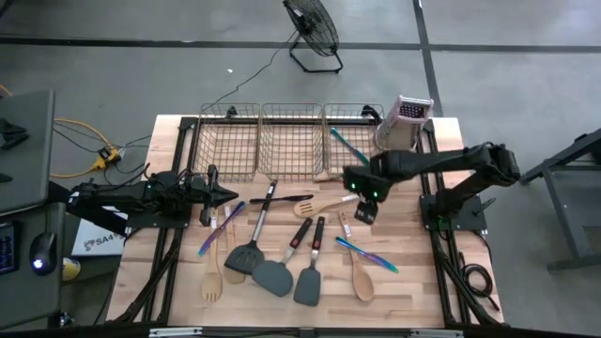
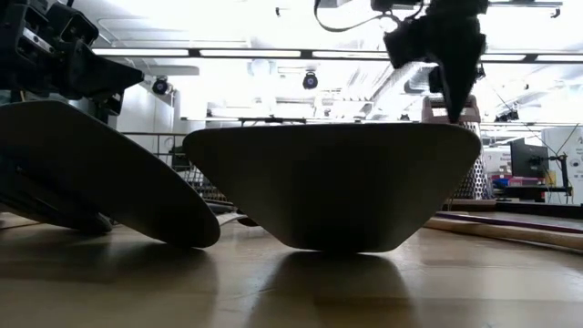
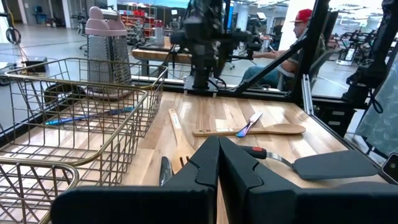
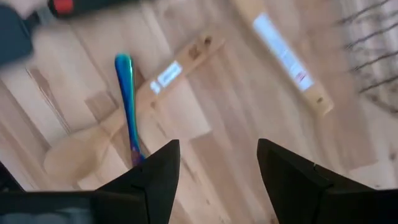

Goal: Pick & Place Kitchen Items
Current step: Put the right blue knife into the right wire basket

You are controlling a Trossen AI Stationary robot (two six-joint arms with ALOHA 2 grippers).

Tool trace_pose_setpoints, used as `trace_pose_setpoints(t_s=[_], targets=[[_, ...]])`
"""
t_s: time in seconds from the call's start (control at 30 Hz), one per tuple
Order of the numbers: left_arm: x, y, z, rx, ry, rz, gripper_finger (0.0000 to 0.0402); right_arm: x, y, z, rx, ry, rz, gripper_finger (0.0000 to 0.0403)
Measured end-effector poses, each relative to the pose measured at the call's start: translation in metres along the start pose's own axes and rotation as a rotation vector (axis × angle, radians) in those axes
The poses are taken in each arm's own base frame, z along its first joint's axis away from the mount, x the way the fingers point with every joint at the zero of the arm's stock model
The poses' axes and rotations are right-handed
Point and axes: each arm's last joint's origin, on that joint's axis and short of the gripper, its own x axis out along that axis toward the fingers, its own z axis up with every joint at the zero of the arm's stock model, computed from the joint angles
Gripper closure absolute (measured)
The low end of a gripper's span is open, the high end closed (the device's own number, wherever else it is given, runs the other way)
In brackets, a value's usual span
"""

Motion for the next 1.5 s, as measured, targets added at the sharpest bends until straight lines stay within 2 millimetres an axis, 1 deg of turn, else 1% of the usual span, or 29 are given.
trace_pose_setpoints(t_s=[0.2,0.4,0.57,0.77,0.87,1.03,1.27,1.5], targets=[[0.000,0.000,0.000,0.000,0.000,0.000,0.0398,0.018,0.023,-0.021,-0.053,0.046,-0.009,0.0195],[0.000,0.000,0.000,0.000,0.000,0.000,0.0398,0.037,0.045,-0.037,-0.119,0.054,0.077,0.0196],[0.000,0.000,0.000,0.000,0.000,0.000,0.0398,0.057,0.062,-0.051,-0.225,0.010,0.136,0.0196],[0.000,0.000,0.000,0.000,0.000,0.000,0.0398,0.077,0.073,-0.066,-0.312,-0.075,0.116,0.0196],[0.000,0.000,0.000,0.000,0.000,0.000,0.0398,0.084,0.076,-0.071,-0.335,-0.113,0.070,0.0196],[0.000,0.000,0.000,0.000,0.000,0.000,0.0398,0.095,0.081,-0.074,-0.367,-0.126,0.016,0.0196],[0.000,0.000,0.000,0.000,0.000,0.000,0.0398,0.115,0.090,-0.073,-0.373,-0.105,0.008,0.0196],[0.000,0.000,0.000,0.000,0.000,0.000,0.0398,0.128,0.091,-0.071,-0.363,-0.085,-0.022,0.0196]])
